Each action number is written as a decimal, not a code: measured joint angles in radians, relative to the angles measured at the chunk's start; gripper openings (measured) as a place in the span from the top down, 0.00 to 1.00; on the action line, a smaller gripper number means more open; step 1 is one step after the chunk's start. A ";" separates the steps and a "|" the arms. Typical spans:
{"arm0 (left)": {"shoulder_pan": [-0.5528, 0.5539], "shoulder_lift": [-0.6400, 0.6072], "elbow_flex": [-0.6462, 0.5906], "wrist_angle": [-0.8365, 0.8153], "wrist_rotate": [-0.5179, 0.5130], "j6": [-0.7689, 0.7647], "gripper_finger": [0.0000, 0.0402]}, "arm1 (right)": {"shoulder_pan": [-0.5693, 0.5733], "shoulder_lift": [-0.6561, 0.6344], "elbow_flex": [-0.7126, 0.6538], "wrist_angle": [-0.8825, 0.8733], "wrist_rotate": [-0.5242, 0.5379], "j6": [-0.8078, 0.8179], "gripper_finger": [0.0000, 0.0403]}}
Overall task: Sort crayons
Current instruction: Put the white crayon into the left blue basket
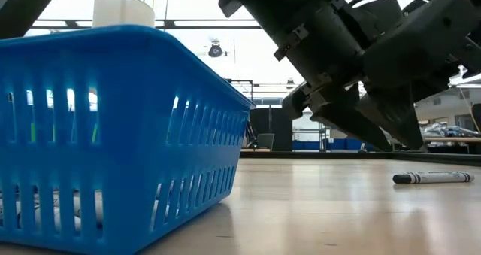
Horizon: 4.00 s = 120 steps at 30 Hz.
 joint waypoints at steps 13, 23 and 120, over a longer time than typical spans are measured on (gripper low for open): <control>0.015 0.002 0.000 0.006 -0.050 0.072 0.56 | 0.000 -0.011 0.000 -0.007 -0.002 -0.001 0.61; 0.032 0.023 0.001 0.042 -0.066 0.083 0.56 | 0.018 -0.011 0.000 -0.003 0.001 -0.001 0.61; 0.141 -0.012 -0.002 -0.067 -0.015 0.229 0.97 | 0.093 -0.102 -0.001 -0.036 0.292 -0.027 0.61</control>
